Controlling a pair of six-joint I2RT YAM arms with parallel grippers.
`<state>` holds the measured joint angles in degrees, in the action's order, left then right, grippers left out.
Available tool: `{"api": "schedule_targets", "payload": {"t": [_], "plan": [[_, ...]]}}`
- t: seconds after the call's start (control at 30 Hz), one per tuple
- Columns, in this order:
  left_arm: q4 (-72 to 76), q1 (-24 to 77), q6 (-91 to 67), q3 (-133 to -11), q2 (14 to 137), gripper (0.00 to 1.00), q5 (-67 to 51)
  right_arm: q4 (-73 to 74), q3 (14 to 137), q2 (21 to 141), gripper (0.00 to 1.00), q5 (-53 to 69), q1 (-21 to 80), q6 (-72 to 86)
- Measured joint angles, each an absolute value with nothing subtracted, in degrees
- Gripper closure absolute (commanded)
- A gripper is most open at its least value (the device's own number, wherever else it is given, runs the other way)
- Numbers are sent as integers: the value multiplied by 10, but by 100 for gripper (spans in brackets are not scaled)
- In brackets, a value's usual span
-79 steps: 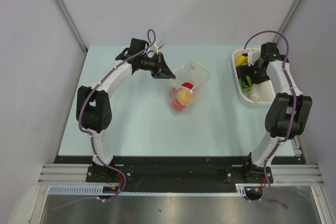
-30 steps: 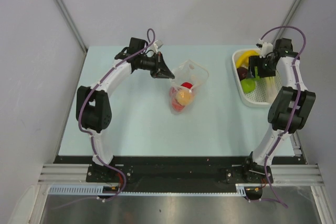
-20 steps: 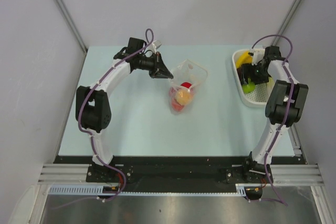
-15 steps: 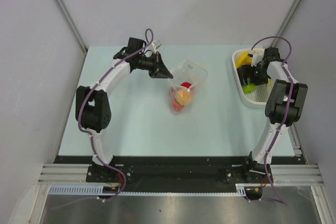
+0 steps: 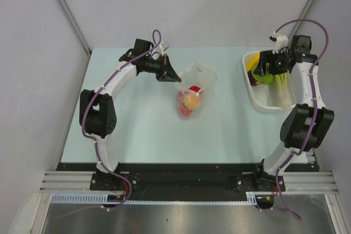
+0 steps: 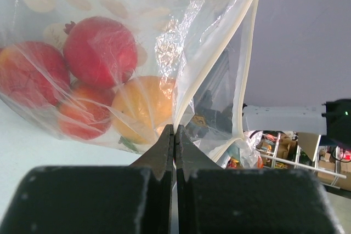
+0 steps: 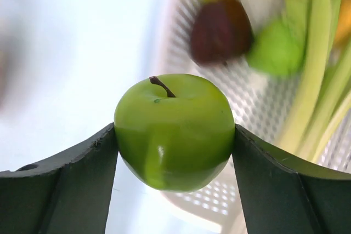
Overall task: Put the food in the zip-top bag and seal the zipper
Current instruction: Pick up the fake fruit from the bin, then place the fake fruit in the zipper food storage bag.
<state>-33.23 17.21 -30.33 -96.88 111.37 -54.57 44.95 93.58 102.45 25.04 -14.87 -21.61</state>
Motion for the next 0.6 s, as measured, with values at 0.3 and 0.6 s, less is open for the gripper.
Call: {"api": "schedule_targets", "payload": {"t": [0.3, 0.6], "plan": [[-338, 194, -293, -969, 1114, 100, -544, 313, 953, 902, 47, 394, 68, -113], [-340, 197, -289, -969, 1107, 100, -552, 268, 914, 942, 45, 412, 208, -91]]}}
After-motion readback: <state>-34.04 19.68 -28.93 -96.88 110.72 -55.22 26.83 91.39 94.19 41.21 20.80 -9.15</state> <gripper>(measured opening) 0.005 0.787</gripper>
